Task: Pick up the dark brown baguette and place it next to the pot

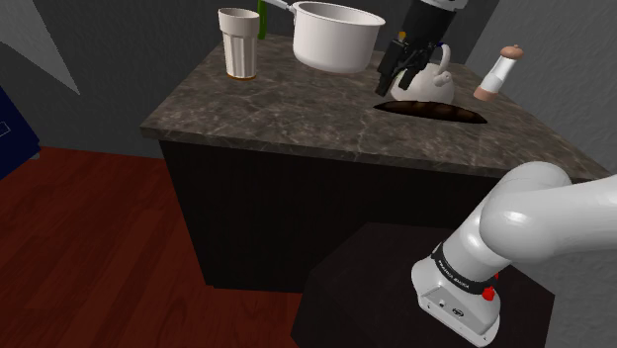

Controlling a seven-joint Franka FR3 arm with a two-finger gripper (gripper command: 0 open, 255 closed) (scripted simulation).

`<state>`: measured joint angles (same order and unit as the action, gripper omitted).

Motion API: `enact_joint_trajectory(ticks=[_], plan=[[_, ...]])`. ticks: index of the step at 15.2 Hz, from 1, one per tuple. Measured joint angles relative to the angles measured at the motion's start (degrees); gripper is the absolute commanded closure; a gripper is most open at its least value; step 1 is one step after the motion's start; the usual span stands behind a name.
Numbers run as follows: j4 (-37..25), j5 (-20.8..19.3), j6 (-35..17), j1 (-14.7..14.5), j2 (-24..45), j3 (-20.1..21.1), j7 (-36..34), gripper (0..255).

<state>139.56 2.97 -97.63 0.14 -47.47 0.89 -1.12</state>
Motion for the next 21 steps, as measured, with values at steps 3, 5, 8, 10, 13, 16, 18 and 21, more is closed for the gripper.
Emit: enact_joint_trajectory(ticks=[3,5,8,10,13,16,18,21], plan=[[0.93,-1.6,-0.12,-0.15,-0.15,-1.96,3.73,0],[1.54,-4.05,0.4,-0.37,-0.43,-4.76,9.4,0],[2.0,-8.16,0.04,-0.77,0.61,-9.31,18.68,0],[1.79,-10.86,-0.78,-1.15,2.22,-12.3,24.81,0],[0.94,-14.82,-1.79,-1.7,4.64,-16.76,34.02,0],[-1.31,-18.38,-3.19,-2.62,8.44,-21.29,43.45,0],[-2.45,-20.64,-4.81,-3.2,11.07,-24.49,49.8,0],[-3.93,-22.17,-6.58,-4.14,14.14,-27.11,55.31,0]])
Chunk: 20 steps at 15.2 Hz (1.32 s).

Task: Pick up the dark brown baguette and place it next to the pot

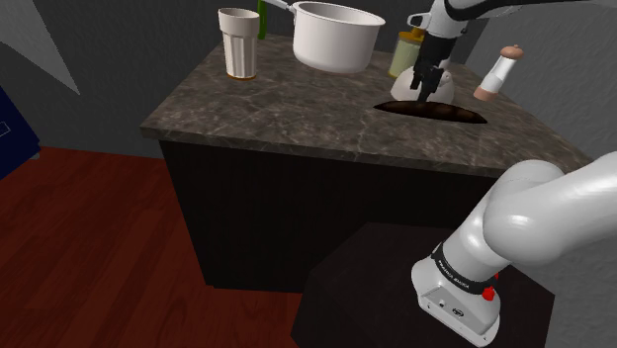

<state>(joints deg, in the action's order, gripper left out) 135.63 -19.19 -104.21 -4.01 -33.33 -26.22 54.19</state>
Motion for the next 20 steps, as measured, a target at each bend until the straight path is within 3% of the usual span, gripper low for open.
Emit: enact_joint_trajectory(ticks=[8,13,14,20], plan=[[3.73,-1.02,-5.71,0.03,1.15,-1.46,0.65,0],[4.01,-1.0,-5.98,0.16,1.34,-1.48,0.74,0],[3.98,-0.99,-5.98,0.18,1.37,-1.49,0.84,255],[4.2,-1.19,-5.86,0.46,1.26,-1.73,0.92,255]])
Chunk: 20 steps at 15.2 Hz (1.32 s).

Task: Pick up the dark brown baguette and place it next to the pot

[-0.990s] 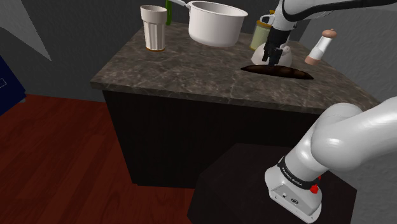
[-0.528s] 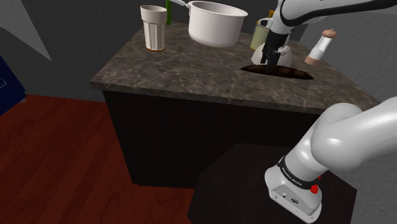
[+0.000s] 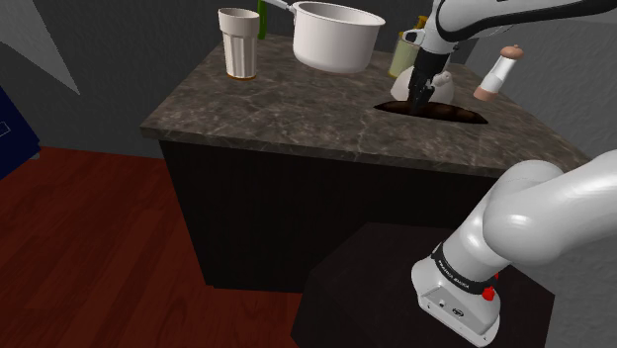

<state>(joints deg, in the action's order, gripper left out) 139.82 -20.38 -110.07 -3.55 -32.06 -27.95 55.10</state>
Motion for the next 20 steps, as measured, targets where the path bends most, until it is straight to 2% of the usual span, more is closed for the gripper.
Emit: enact_joint_trajectory(ticks=[6,20], plan=[[-0.59,0.19,0.88,-0.08,-0.01,0.23,-0.1,255],[-10.52,1.96,11.46,-0.7,-0.65,2.39,1.15,255]])
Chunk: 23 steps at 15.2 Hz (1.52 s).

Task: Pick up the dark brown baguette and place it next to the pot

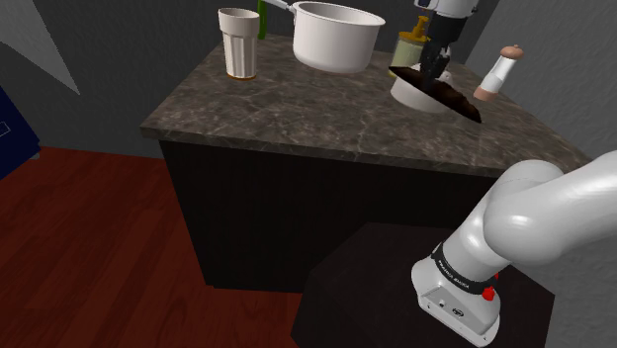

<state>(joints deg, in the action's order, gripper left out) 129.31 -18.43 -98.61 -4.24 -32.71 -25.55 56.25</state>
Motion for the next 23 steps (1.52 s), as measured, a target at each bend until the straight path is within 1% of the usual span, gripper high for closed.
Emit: enact_joint_trajectory(ticks=[10,23], plan=[[-8.0,1.11,7.34,-0.48,0.71,1.23,0.99,255],[-20.76,2.62,16.7,-1.36,4.14,2.18,2.6,255]])
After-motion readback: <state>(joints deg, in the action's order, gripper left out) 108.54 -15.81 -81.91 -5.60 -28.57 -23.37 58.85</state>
